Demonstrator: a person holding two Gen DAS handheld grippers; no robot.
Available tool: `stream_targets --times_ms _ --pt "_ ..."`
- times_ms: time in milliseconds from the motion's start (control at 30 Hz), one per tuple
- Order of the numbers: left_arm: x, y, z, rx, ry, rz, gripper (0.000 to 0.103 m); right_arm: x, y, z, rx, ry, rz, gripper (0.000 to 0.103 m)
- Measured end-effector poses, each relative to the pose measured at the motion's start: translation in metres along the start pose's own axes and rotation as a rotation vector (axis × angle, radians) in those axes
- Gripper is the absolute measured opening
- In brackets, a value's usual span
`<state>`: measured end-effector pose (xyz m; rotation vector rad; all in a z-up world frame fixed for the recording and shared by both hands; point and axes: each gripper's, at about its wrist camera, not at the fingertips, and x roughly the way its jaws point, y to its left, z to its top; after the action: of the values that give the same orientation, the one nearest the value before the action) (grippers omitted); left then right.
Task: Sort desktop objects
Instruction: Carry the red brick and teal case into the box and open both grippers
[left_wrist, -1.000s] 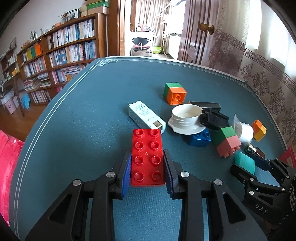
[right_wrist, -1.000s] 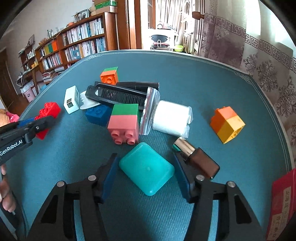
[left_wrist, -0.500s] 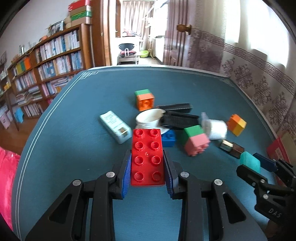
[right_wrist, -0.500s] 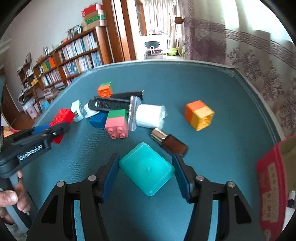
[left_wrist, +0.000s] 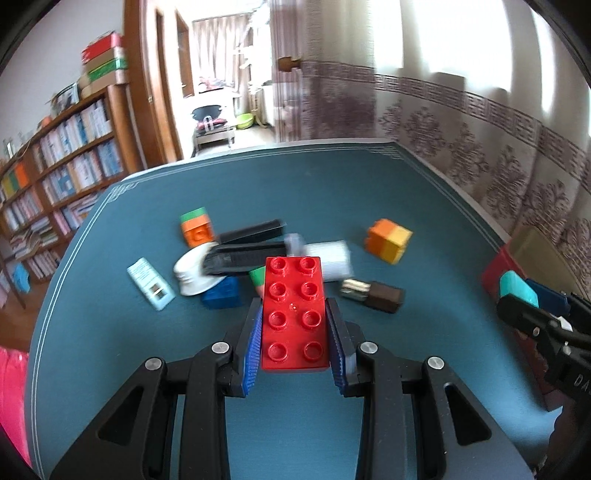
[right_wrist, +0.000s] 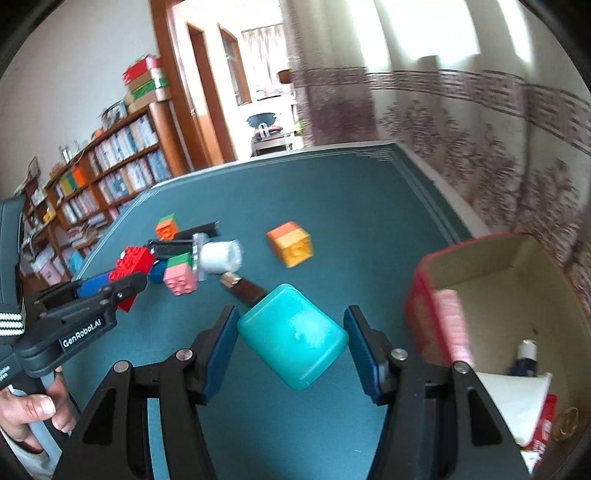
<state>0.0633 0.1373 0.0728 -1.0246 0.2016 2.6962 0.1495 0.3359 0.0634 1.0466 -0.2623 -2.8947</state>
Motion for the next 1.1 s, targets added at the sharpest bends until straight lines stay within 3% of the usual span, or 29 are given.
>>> stream_targets --times_ms 600,1100 --pt "-0.011 -0.113 0.017 0.190 -0.026 -0.119 0.034 -0.064 -0.105 -0.015 0.174 -0.096 -0.166 0.063" --pt "-0.017 -0.177 0.027 0.286 -0.045 -0.211 0.034 -0.086 -0.153 -0.028 0.248 -0.108 -0.248 0.063"
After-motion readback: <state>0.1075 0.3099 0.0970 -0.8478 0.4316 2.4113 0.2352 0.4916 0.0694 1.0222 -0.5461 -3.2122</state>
